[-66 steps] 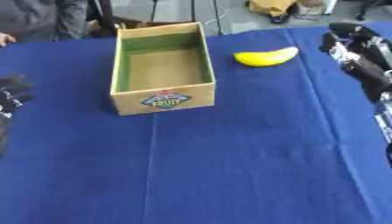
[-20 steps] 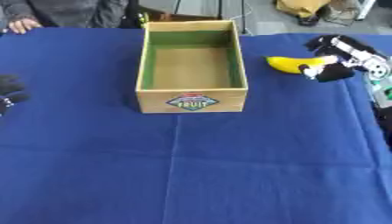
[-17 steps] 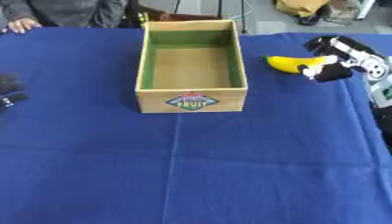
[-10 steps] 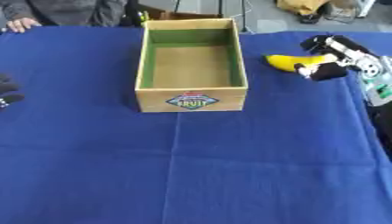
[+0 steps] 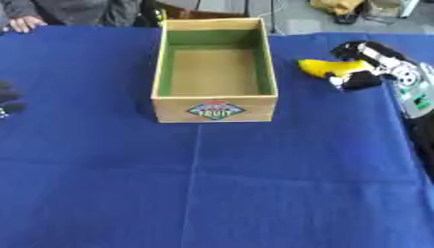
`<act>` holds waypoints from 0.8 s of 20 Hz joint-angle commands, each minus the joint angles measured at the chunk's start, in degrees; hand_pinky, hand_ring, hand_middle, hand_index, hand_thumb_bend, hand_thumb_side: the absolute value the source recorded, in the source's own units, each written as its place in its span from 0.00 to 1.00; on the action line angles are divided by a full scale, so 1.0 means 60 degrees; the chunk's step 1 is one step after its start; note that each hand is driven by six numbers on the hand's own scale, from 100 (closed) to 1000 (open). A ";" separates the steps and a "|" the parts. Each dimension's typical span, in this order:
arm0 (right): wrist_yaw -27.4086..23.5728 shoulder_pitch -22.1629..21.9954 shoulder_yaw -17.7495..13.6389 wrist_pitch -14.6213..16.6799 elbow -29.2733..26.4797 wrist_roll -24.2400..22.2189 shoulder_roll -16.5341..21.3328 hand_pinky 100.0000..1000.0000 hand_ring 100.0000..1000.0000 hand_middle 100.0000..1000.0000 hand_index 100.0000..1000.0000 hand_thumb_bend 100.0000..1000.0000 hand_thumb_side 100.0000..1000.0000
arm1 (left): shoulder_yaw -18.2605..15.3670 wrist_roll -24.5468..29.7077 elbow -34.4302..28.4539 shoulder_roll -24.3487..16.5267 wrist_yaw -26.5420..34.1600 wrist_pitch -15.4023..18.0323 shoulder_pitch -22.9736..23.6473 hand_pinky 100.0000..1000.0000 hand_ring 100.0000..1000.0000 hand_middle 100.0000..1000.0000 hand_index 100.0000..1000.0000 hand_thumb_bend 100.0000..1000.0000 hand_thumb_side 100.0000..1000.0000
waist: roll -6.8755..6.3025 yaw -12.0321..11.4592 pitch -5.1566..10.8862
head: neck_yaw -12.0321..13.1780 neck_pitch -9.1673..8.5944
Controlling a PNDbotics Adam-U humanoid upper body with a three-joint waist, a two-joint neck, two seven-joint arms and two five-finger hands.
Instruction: Pick up objects on the table and place them in the box.
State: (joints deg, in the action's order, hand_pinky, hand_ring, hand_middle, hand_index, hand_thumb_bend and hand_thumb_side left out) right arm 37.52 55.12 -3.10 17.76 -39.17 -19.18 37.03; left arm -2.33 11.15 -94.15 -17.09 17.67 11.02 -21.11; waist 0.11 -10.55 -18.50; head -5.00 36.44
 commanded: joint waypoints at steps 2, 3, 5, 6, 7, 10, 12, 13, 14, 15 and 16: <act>0.0454 0.0135 0.0028 0.0046 -0.0071 -0.0127 0.0306 0.90 0.82 0.76 0.85 0.14 0.18 | -0.0014 0.0031 -0.0192 -0.0120 0.0010 0.0013 -0.0092 0.74 0.74 0.70 0.65 0.39 1.00 | 0.0016 0.0001 0.0153 | -0.0012 -0.0055; 0.0560 0.0135 0.0035 0.0053 -0.0079 -0.0157 0.0304 0.89 0.81 0.76 0.85 0.14 0.18 | -0.0015 0.0030 -0.0193 -0.0120 0.0008 0.0014 -0.0092 0.74 0.74 0.70 0.65 0.39 1.00 | 0.0021 -0.0003 0.0153 | -0.0007 -0.0050; 0.0781 0.0134 0.0052 0.0066 -0.0105 -0.0212 0.0301 0.88 0.80 0.76 0.84 0.13 0.17 | -0.0020 0.0028 -0.0196 -0.0118 0.0006 0.0016 -0.0091 0.74 0.74 0.70 0.65 0.39 1.00 | 0.0033 -0.0012 0.0153 | 0.0004 -0.0040; 0.0890 0.0133 0.0057 0.0066 -0.0120 -0.0230 0.0300 0.87 0.80 0.76 0.84 0.12 0.17 | -0.0022 0.0026 -0.0197 -0.0117 0.0006 0.0015 -0.0088 0.74 0.74 0.70 0.65 0.39 1.00 | 0.0040 -0.0015 0.0154 | 0.0009 -0.0035; 0.1004 0.0132 0.0063 0.0062 -0.0134 -0.0248 0.0303 0.86 0.79 0.75 0.84 0.12 0.16 | -0.0023 0.0025 -0.0196 -0.0116 0.0004 0.0014 -0.0086 0.74 0.75 0.70 0.65 0.39 1.00 | 0.0047 -0.0016 0.0156 | 0.0014 -0.0031; 0.1362 0.0135 0.0075 0.0053 -0.0201 -0.0280 0.0312 0.85 0.77 0.75 0.84 0.12 0.14 | -0.0026 0.0024 -0.0197 -0.0117 0.0003 0.0011 -0.0086 0.74 0.75 0.70 0.65 0.39 1.00 | 0.0068 -0.0012 0.0165 | 0.0028 -0.0018; 0.1540 0.0139 0.0064 0.0065 -0.0256 -0.0263 0.0305 0.84 0.75 0.74 0.83 0.11 0.13 | -0.0028 0.0021 -0.0200 -0.0122 0.0002 0.0009 -0.0088 0.74 0.75 0.70 0.65 0.39 1.00 | 0.0078 -0.0009 0.0170 | 0.0033 -0.0013; 0.1610 0.0142 0.0059 0.0067 -0.0273 -0.0250 0.0300 0.83 0.75 0.74 0.83 0.08 0.14 | -0.0028 0.0020 -0.0200 -0.0124 0.0001 0.0007 -0.0089 0.74 0.75 0.70 0.65 0.39 1.00 | 0.0086 -0.0009 0.0174 | 0.0033 -0.0012; 0.1661 0.0145 0.0050 0.0067 -0.0285 -0.0232 0.0292 0.83 0.75 0.74 0.83 0.08 0.12 | -0.0030 0.0019 -0.0200 -0.0122 0.0001 0.0005 -0.0090 0.74 0.75 0.70 0.65 0.39 1.00 | 0.0094 -0.0009 0.0178 | 0.0038 -0.0009; 0.1693 0.0148 0.0042 0.0068 -0.0290 -0.0216 0.0285 0.83 0.74 0.74 0.83 0.07 0.12 | -0.0031 0.0017 -0.0201 -0.0120 0.0000 0.0004 -0.0090 0.74 0.75 0.70 0.65 0.39 1.00 | 0.0101 -0.0010 0.0182 | 0.0044 -0.0007; 0.1712 0.0150 0.0034 0.0068 -0.0295 -0.0197 0.0281 0.83 0.74 0.74 0.83 0.05 0.11 | -0.0031 0.0016 -0.0202 -0.0119 -0.0001 0.0003 -0.0089 0.74 0.75 0.70 0.65 0.39 1.00 | 0.0108 -0.0011 0.0186 | 0.0051 -0.0005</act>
State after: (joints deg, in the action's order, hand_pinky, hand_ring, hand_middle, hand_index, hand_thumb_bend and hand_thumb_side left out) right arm 47.08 54.98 -2.75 18.14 -39.66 -20.60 37.03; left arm -2.33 11.15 -94.28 -17.07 17.67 11.02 -21.11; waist 0.82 -10.59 -18.60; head -4.87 36.44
